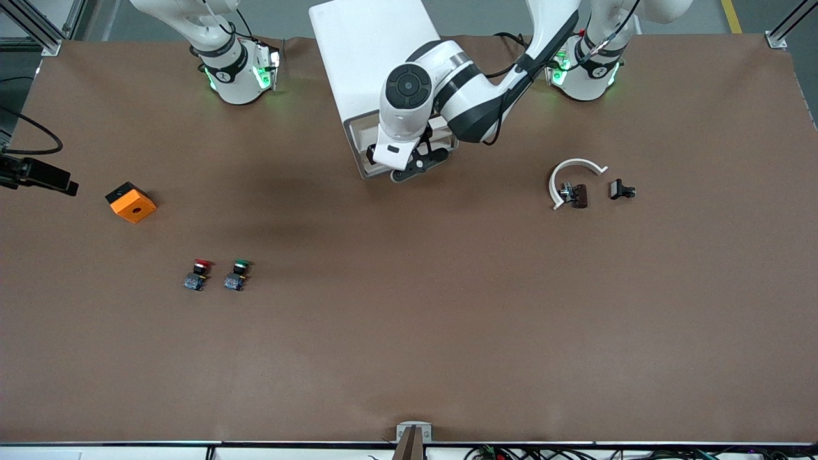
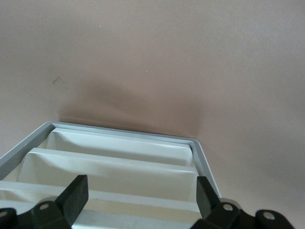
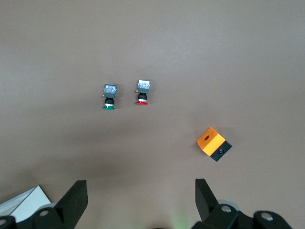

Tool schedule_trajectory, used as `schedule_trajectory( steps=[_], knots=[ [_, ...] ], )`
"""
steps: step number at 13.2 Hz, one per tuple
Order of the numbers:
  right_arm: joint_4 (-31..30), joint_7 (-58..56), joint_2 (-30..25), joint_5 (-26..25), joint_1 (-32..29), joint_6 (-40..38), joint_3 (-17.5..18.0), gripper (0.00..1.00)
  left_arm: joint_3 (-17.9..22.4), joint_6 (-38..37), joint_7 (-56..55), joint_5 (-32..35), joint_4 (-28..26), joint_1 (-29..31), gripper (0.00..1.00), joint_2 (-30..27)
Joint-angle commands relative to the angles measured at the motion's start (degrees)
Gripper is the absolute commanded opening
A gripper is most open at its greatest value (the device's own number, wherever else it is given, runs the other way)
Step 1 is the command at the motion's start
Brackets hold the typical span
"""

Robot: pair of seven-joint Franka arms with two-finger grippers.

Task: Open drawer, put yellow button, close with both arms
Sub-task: 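Push the drawer closed into the cabinet with the left gripper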

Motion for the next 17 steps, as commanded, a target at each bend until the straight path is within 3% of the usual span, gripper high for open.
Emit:
schedule_trajectory(
  steps=[1,3,17],
  knots=[
    [-11.7,0.7,-8.6,2.3,-1.2,7.6,0.6,1.0,-0.5,-0.8,-1.3,-1.3,1.2,-1.0,1.0,0.8],
    [-14.6,0.6,-10.9,2.6,-1.6,9.6,0.5,1.0,-0.5,-0.8,-1.2,-2.7,1.2,-1.8,1.0,0.8],
    [-18.1,-0.1,-15.0,2.5,-2.0,6.8,0.5,1.0,-0.5,-0.8,-1.1,-9.3,2.0,-1.8,1.0,3.2]
  ],
)
